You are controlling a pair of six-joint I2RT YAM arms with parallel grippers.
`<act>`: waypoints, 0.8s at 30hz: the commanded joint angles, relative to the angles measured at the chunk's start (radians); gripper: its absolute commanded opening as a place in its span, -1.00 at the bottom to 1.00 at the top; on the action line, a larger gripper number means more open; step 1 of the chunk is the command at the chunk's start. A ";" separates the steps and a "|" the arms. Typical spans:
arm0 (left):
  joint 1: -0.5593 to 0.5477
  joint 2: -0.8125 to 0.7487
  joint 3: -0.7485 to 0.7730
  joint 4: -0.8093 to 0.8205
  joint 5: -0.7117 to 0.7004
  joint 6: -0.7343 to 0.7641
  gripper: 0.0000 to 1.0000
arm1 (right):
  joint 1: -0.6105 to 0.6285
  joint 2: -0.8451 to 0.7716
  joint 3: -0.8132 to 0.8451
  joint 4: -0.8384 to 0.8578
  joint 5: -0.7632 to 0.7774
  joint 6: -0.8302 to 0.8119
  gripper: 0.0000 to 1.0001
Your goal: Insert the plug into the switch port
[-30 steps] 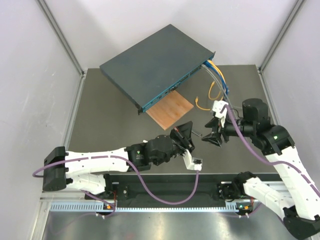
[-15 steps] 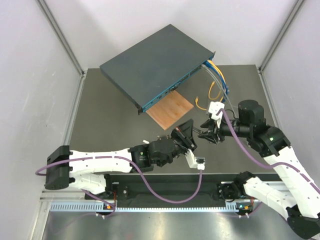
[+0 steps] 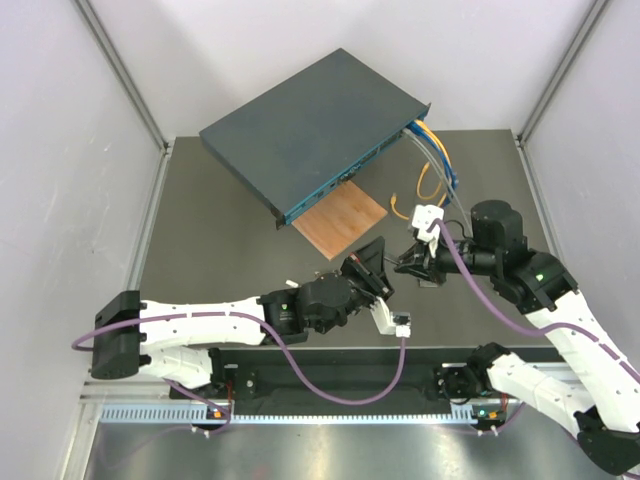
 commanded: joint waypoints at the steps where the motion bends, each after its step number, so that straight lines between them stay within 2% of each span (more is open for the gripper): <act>1: -0.018 0.004 0.045 0.021 0.026 -0.012 -1.00 | 0.016 0.000 0.023 0.069 0.023 -0.023 -1.00; 2: -0.020 0.004 0.045 0.019 0.025 -0.018 -0.95 | 0.016 0.000 0.021 0.069 0.023 -0.023 -1.00; 3: -0.020 0.003 0.045 0.018 0.020 -0.021 -0.66 | 0.016 -0.002 0.021 0.071 0.025 -0.022 -1.00; 6: -0.020 -0.007 0.045 -0.004 0.008 -0.036 -0.27 | 0.014 -0.011 0.012 0.077 0.036 -0.004 -1.00; 7: -0.018 -0.011 0.044 -0.010 0.000 -0.042 -0.02 | 0.014 -0.012 0.010 0.077 0.039 -0.002 -0.99; 9: -0.018 -0.033 0.047 -0.039 -0.006 -0.079 0.17 | 0.010 -0.028 0.001 0.086 0.049 0.007 -0.99; 10: -0.018 -0.042 0.050 -0.065 -0.015 -0.091 0.46 | 0.007 -0.032 -0.003 0.094 0.051 0.012 -1.00; 11: -0.020 -0.050 0.050 -0.085 -0.018 -0.117 0.57 | 0.005 -0.046 -0.013 0.104 0.060 0.019 -1.00; 13: -0.017 -0.076 0.062 -0.113 -0.027 -0.157 0.66 | -0.003 -0.051 -0.022 0.114 0.069 0.030 -0.99; 17: -0.004 -0.108 0.189 -0.256 -0.032 -0.425 0.79 | -0.059 -0.045 -0.036 0.127 0.102 0.085 -0.99; 18: 0.017 -0.116 0.220 -0.343 -0.017 -0.485 0.80 | -0.073 -0.041 -0.034 0.140 0.106 0.096 -0.99; 19: 0.032 -0.122 0.249 -0.385 0.005 -0.613 0.82 | -0.088 -0.035 -0.033 0.143 0.108 0.114 -1.00; 21: 0.096 -0.137 0.335 -0.474 0.101 -0.747 0.88 | -0.142 -0.009 -0.020 0.149 0.105 0.128 -1.00; 22: 0.123 -0.140 0.363 -0.490 0.136 -0.891 0.89 | -0.164 0.009 -0.016 0.153 0.102 0.142 -1.00; 24: 0.181 -0.136 0.441 -0.527 0.240 -1.040 0.92 | -0.223 0.034 0.001 0.158 0.085 0.157 -1.00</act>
